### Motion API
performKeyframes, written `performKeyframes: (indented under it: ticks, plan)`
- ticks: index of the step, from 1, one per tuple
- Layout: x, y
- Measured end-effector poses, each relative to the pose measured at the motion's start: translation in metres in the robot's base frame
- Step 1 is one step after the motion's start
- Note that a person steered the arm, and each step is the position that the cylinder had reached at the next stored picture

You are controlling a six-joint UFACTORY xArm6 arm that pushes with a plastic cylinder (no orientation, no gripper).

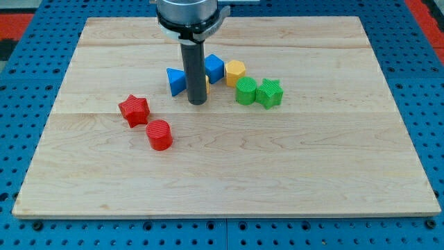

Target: Push the yellow heart to the right of the red star

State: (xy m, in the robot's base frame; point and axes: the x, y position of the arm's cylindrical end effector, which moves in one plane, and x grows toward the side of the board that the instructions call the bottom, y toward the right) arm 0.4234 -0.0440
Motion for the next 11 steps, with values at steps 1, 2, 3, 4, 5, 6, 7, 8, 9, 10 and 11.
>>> performKeyframes:
  ticks: [1, 2, 3, 4, 5, 6, 7, 8, 9, 10, 11]
  plan:
    - [0.021, 0.049]
    - [0.036, 0.131]
    - [0.013, 0.206]
    - [-0.046, 0.233]
    - [-0.090, 0.226]
    - [-0.065, 0.166]
    - [-0.056, 0.109]
    - [-0.098, 0.121]
    - [-0.088, 0.085]
    - [-0.056, 0.036]
    - [-0.039, -0.017]
